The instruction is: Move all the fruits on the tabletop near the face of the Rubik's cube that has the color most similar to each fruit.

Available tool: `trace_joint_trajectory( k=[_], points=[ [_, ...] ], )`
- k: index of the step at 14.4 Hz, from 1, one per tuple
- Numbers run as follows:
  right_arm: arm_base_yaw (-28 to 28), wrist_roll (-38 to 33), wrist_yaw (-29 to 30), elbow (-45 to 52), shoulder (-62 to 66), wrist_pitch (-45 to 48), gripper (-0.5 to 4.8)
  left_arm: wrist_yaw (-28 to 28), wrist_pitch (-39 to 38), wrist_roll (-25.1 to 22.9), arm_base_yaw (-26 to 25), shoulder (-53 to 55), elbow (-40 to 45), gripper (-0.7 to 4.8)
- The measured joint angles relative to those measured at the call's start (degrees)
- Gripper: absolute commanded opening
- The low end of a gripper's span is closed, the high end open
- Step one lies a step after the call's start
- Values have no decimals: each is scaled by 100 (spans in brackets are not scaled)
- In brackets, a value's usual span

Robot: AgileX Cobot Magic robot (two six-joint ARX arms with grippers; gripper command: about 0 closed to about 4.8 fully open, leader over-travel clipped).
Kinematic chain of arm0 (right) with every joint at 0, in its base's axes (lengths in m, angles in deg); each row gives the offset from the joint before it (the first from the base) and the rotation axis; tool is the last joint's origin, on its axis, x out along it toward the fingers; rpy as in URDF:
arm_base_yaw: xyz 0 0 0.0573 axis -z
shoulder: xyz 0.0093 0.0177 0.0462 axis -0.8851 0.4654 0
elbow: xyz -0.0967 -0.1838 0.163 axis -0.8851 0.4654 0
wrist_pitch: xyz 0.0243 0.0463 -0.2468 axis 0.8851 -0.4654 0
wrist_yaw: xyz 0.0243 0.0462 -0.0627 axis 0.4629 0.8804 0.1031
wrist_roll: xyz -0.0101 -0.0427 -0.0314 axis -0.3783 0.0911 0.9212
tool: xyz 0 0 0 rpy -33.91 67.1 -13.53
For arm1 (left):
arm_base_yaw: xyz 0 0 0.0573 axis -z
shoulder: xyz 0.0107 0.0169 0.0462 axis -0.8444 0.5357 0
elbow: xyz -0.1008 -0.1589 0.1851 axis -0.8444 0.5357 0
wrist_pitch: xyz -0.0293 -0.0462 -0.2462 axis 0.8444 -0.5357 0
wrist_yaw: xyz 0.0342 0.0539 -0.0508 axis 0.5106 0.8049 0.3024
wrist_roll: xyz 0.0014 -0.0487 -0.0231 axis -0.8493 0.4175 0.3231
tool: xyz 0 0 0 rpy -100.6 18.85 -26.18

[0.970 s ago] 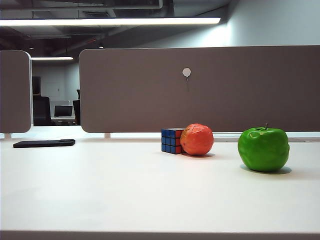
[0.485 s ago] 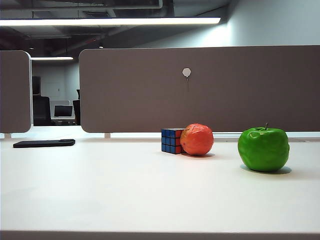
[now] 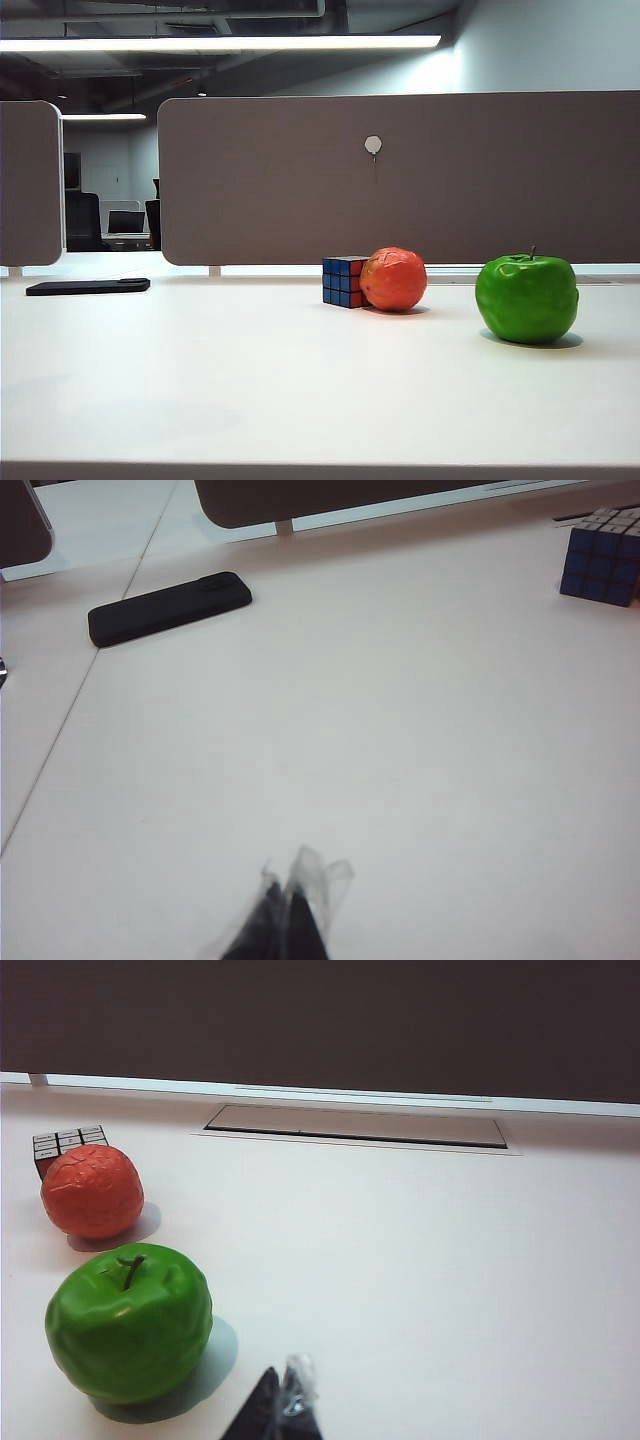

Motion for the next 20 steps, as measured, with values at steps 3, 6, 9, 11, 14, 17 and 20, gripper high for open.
trace_joint_trajectory(
  k=[3,6,9,11,14,17,20],
  points=[
    [0,0,-2,0,0,4,0,-4,107,157,0,0,26,-6],
    [0,7,-2,0,0,162,-1,-4,678,293,0,0,37,-6],
    [2,120,-2,0,0,420,-1,-4,1095,295,0,0,35,-6],
    [2,201,0,0,0,588,-1,-4,1316,306,0,0,35,-6],
    [2,260,0,0,-2,728,0,-4,1508,317,0,0,35,-6],
    [2,280,278,0,0,730,-1,-533,1517,466,-2,0,35,-6],
    [2,273,468,0,0,732,0,-761,1517,468,0,2,35,-6]
  ],
)
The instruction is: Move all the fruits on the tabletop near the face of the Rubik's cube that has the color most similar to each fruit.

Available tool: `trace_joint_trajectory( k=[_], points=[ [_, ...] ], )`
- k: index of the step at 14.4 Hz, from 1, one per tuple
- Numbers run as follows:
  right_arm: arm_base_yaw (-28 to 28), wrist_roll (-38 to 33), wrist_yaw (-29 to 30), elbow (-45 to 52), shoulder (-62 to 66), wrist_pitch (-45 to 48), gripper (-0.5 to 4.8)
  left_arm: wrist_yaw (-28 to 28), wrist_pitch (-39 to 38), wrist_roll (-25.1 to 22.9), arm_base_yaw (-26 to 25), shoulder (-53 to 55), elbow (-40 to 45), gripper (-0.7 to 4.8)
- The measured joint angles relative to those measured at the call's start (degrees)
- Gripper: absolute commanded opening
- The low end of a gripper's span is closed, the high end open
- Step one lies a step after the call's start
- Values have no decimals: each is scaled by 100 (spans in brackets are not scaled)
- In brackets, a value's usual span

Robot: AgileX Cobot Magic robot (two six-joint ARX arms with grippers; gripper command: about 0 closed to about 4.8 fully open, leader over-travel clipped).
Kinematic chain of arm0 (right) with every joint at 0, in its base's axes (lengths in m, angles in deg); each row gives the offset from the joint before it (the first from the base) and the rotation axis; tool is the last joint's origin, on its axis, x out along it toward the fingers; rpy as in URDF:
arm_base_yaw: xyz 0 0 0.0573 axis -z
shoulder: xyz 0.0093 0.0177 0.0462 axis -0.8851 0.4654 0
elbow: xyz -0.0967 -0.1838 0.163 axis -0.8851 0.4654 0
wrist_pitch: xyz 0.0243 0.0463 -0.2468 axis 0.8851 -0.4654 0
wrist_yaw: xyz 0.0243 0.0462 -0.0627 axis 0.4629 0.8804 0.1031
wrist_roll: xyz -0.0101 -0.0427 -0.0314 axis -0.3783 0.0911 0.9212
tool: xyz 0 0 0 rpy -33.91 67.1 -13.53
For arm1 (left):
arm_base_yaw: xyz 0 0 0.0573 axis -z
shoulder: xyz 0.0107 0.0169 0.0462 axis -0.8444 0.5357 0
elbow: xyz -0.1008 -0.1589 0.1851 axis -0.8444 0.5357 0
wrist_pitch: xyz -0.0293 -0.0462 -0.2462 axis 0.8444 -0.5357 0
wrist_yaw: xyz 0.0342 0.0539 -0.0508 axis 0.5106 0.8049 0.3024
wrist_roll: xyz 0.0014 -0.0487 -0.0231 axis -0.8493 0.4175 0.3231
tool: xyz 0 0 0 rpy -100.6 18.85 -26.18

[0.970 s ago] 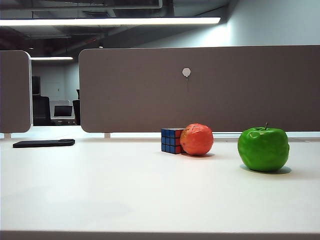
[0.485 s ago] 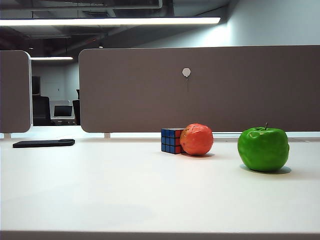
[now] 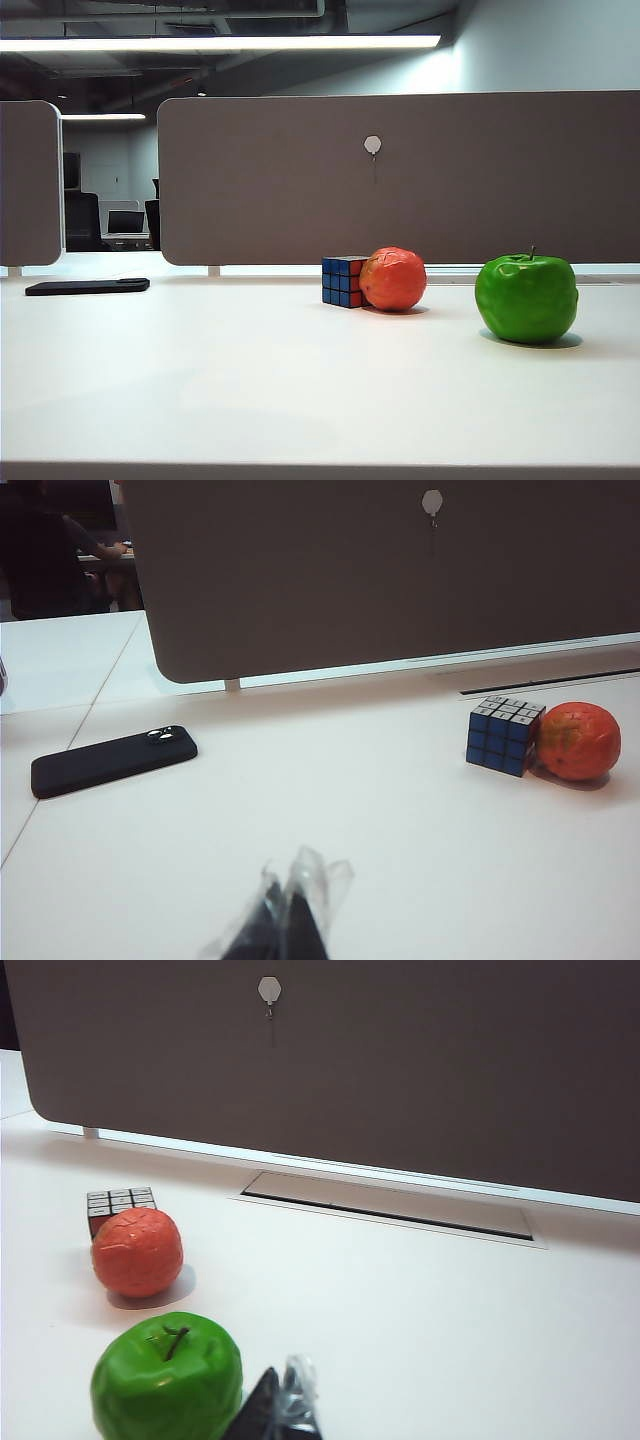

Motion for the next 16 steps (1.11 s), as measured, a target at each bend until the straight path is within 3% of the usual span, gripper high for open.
trace_joint_trajectory(
  k=[1,2,3,10,12,16],
  points=[
    [0,-2,210,0,0,0,0,50,0,-37,-2,0,0,-6],
    [0,-2,210,0,-2,0,0,146,0,-48,-476,0,0,-6],
    [0,-2,212,0,0,2,0,-560,0,-46,-1405,0,0,-6],
    [-2,-4,81,0,0,2,-1,-584,0,90,-1464,-2,0,-6],
    [-2,-7,-177,0,0,2,-1,-339,0,439,-1460,-2,0,-6],
    [-2,-7,-208,0,0,0,-1,-345,0,581,-1460,-2,0,-6]
  ],
)
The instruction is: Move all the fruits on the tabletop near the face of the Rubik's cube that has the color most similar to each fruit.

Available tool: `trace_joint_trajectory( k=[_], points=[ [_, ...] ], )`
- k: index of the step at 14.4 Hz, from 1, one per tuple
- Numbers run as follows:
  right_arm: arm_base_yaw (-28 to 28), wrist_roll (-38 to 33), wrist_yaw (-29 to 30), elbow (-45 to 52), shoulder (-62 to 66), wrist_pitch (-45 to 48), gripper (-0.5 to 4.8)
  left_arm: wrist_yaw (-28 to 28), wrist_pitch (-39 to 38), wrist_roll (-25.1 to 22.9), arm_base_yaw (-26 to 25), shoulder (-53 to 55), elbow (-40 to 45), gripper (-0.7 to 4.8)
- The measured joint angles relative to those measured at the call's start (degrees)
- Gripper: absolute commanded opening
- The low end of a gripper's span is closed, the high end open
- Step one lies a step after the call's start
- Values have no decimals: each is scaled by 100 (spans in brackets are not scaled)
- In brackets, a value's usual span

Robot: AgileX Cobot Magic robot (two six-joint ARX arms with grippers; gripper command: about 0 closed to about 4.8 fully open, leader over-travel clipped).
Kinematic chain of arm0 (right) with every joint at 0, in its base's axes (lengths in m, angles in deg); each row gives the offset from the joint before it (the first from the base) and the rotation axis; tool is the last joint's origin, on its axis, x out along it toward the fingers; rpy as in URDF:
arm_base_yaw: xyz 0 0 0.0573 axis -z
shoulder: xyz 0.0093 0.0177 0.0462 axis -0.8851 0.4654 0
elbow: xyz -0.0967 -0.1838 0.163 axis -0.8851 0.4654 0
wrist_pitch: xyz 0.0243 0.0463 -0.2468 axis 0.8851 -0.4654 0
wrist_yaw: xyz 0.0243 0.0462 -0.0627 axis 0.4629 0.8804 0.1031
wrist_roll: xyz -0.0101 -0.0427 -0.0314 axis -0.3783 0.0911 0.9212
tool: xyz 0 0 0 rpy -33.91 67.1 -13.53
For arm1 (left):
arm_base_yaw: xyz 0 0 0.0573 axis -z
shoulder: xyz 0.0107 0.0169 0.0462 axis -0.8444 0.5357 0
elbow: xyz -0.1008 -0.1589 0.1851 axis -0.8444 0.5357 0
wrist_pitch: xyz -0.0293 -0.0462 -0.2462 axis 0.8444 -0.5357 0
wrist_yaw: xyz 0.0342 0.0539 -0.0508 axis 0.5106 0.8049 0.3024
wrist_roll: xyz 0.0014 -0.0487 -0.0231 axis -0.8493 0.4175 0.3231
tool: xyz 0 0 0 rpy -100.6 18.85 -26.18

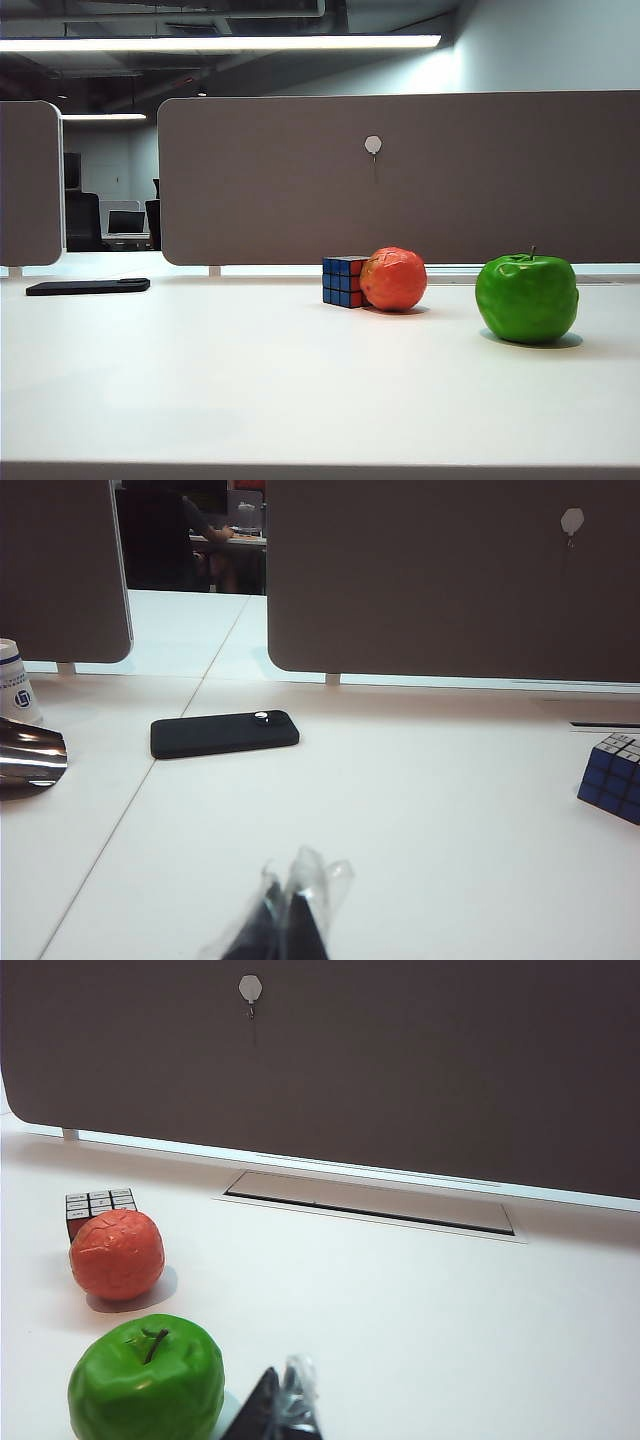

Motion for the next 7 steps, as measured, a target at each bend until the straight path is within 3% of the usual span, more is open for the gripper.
trace_joint_trajectory(
  k=[1,2,3,6,7],
  points=[
    [2,0,-2,0,0,0,-1,0,0,2,0,0,0,-6],
    [2,0,-149,0,0,-44,-1,605,0,2,581,0,0,-6],
    [2,0,-146,0,0,-282,-1,892,0,2,684,0,0,-6],
    [2,0,-146,0,0,-282,0,887,0,4,684,0,0,-6],
    [2,0,-146,0,0,-282,0,651,-2,0,684,0,0,-6]
  ],
)
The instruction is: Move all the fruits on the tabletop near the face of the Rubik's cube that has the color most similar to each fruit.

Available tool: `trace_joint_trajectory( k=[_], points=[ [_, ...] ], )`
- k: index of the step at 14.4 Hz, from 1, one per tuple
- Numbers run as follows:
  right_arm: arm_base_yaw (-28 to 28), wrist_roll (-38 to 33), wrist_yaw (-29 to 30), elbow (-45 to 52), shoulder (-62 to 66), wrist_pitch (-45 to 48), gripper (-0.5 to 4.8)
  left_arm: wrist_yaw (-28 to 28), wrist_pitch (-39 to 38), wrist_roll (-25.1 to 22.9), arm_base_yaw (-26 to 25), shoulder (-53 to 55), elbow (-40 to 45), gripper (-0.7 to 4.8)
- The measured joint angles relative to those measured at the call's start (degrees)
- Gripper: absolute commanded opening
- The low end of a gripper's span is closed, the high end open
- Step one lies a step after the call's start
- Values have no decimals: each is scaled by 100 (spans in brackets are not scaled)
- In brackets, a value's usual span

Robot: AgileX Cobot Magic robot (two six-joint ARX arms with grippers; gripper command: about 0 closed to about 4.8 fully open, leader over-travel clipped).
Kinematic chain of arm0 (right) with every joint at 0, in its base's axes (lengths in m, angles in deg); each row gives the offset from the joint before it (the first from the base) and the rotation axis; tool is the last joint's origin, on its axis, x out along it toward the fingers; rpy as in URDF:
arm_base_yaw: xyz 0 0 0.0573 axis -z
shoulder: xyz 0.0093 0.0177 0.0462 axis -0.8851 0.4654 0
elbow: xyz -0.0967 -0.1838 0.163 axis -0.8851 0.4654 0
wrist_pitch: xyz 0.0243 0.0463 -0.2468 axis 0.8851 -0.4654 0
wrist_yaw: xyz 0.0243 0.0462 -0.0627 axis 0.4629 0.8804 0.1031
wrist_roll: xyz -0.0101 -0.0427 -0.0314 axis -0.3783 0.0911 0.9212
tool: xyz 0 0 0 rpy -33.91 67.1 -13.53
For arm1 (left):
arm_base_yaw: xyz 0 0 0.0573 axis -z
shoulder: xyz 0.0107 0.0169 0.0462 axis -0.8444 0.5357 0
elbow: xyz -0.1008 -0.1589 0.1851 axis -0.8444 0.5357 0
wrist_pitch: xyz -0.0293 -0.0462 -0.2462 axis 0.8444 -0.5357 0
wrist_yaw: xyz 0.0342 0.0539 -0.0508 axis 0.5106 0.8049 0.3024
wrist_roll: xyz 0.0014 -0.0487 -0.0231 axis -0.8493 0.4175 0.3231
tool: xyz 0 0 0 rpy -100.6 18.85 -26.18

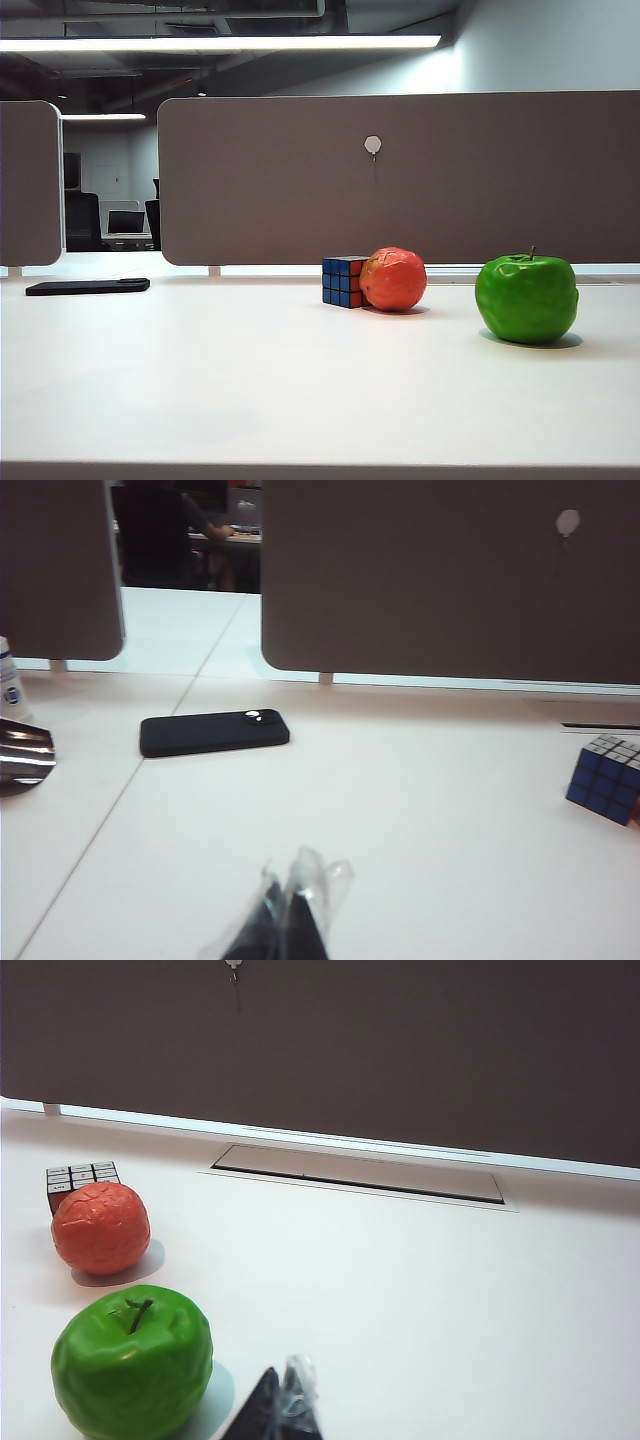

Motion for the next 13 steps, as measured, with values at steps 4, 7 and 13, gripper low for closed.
trace_joint_trajectory(
  k=[4,7,13],
  points=[
    [0,0,0,0,0,0,0,-66,-245,0,0,2,0,-6],
    [0,0,0,0,0,0,0,-66,-260,0,0,0,0,-6],
    [0,0,0,0,0,0,0,-66,-260,2,0,2,0,-6]
  ],
)
